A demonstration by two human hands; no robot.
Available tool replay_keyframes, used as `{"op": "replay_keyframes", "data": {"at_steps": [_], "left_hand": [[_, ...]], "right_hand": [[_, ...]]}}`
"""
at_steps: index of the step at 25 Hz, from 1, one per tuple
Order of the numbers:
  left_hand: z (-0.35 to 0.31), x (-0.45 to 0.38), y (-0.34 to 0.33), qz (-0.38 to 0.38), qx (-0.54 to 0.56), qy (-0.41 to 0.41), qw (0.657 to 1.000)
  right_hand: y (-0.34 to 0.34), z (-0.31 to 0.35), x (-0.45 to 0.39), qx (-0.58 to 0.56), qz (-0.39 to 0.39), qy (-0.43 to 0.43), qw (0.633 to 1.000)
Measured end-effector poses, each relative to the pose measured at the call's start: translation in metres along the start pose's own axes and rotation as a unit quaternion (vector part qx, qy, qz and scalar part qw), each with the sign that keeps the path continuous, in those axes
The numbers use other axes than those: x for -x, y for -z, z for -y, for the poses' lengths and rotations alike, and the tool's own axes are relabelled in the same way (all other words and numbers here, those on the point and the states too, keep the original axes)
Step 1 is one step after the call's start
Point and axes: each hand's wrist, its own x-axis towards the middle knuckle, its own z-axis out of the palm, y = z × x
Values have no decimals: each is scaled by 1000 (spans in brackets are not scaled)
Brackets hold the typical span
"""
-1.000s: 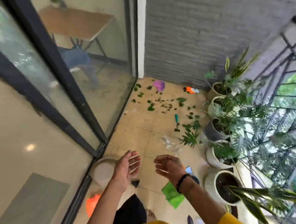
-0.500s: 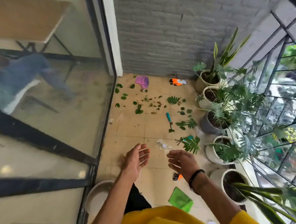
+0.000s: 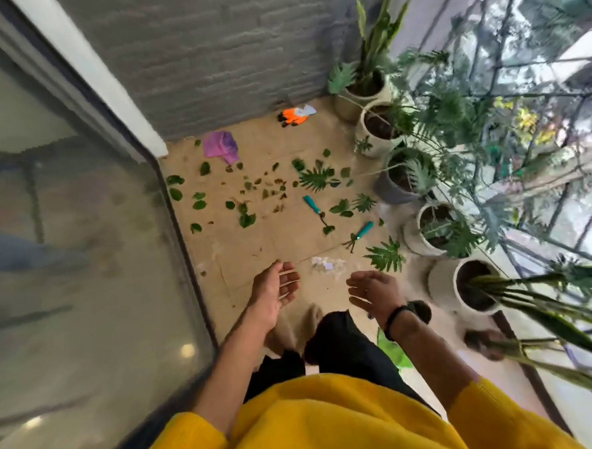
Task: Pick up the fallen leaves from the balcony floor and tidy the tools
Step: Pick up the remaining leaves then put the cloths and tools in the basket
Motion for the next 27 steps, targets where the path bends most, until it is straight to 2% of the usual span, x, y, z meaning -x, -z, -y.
{"op": "replay_keyframes", "data": {"at_steps": [3,6,10,13,17,20,21,22,25,26,27], "left_hand": [[-37,-25,-35,25,-70,26,997],[-65,-57,-58,33,-69,57,995],[-73,-163,-89,25,-132,82,988],[-59,-269,-109,27,-194,96,976],[-17,-459,-147,86,-280,97,951],[20,-604,-178,118,-367,30,922],[29,-643,-184,128,-417,-19,900],[41,-685,-186,144,-482,-80,861],[64,-780,-179,174,-649,-258,694],[69,-802,-175,171,-672,-300,656],[73,-818,-170,172,-676,-333,634]], "right_hand": [[0,24,-27,-66,-23,-13,997],[-2,34,-68,-98,-41,-40,994],[-3,24,-177,-75,-65,-79,992],[-9,5,-291,24,-64,-46,997],[-12,-47,-491,190,-73,10,979],[2,-89,-637,284,-152,27,946],[9,-99,-673,285,-195,28,938],[15,-113,-712,276,-240,30,930],[31,-150,-797,218,-325,62,918],[32,-157,-812,195,-338,74,918],[32,-163,-824,189,-347,92,914]]}}
